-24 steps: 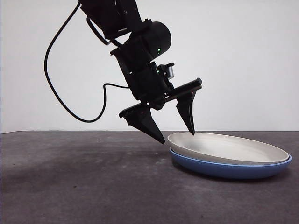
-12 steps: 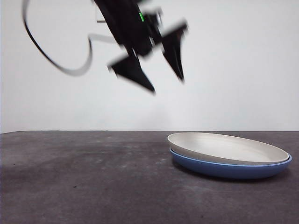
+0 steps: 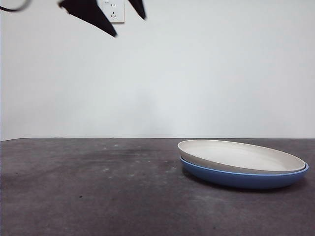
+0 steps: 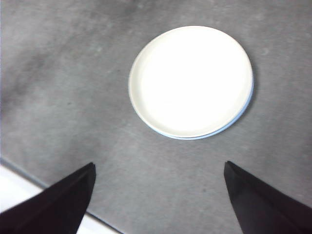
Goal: Pick up the white plate, put it on the blue plate, put it on desk
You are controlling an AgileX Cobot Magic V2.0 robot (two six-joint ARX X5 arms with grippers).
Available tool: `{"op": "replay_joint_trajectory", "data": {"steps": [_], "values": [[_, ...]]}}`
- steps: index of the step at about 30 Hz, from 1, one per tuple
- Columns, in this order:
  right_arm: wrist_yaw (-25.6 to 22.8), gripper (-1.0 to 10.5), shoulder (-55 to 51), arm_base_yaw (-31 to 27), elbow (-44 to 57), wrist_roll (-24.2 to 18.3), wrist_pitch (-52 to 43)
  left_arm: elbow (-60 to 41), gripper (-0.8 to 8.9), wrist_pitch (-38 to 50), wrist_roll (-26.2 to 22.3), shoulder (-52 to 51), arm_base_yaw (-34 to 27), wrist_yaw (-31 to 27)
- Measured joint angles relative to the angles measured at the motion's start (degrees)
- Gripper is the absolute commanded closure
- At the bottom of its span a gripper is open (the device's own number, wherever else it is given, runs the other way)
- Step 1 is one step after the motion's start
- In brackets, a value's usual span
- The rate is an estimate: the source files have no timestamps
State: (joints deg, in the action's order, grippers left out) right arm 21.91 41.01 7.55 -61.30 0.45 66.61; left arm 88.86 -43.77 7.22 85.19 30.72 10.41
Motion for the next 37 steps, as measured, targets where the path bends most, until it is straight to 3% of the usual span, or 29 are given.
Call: {"op": "replay_joint_trajectory", "data": {"steps": [5, 11, 17, 28, 34, 37], "values": [[-1.1, 5.2, 0.0, 0.0, 0.0, 0.0, 0.0, -9.8, 4.37, 0.0, -1.3, -7.6, -1.2, 2.3], [-1.1, 5.2, 0.0, 0.0, 0.0, 0.0, 0.0, -21.5, 4.40, 0.2, -3.4, -16.3, -1.4, 13.7], [-1.1, 5.2, 0.0, 0.0, 0.0, 0.0, 0.0, -26.2, 4.40, -2.0, -5.9, -21.4, -1.3, 22.5], [-1.5, 5.2, 0.1, 0.0, 0.0, 2.1, 0.0, -26.3, 4.40, -2.1, -7.0, -22.2, -1.3, 22.6], [-10.6, 5.2, 2.9, 0.0, 0.0, 4.7, -0.3, -26.3, 4.40, -2.1, -7.0, -22.2, -1.3, 22.6], [-11.5, 5.2, 6.4, -0.1, 0.1, 5.4, -3.7, -26.3, 4.40, -2.1, -7.3, -22.2, -1.3, 22.6]]}}
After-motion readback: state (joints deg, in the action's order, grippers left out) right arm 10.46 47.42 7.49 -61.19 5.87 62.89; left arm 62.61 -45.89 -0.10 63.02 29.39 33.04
